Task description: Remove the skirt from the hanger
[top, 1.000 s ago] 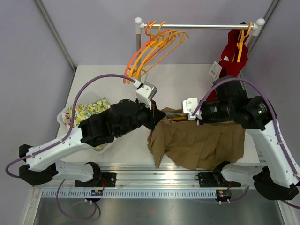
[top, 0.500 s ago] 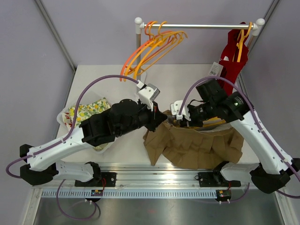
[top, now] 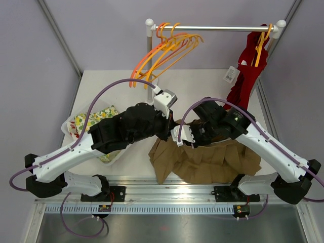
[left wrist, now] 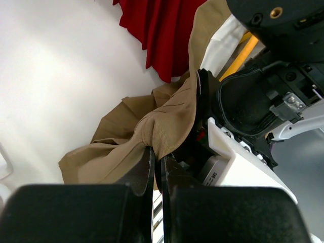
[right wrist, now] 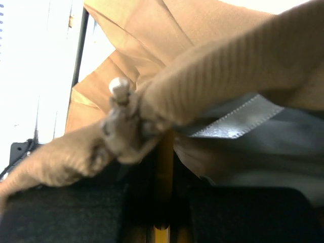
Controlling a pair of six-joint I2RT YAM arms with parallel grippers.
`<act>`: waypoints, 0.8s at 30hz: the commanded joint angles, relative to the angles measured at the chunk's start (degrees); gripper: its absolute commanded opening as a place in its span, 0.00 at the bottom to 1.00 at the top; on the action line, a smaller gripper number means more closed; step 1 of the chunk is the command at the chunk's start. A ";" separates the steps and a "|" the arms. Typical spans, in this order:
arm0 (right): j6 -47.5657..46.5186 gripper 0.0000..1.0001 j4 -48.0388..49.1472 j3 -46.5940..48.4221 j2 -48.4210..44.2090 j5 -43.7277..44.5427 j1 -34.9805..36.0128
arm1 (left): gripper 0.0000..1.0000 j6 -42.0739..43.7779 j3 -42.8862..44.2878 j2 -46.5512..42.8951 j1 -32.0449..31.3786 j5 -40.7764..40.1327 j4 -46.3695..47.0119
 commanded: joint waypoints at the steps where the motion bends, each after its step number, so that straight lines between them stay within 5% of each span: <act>1: -1.27 0.00 0.12 2.53 -1.18 5.85 1.17 | 0.00 0.93 4.03 -1.35 -0.28 0.05 6.25; 8: -3.55 0.00 -9.03 19.05 -0.40 -0.11 -0.24 | 0.00 -0.65 -1.06 -1.53 3.14 3.99 5.63; 19: -0.66 0.00 -4.82 19.16 -3.56 1.64 -8.13 | 0.00 -0.66 -7.21 -2.84 6.13 5.93 5.36; 24: 0.75 0.00 -4.37 20.56 -6.02 -9.22 -18.60 | 0.00 0.14 -11.34 -4.68 7.19 3.04 3.87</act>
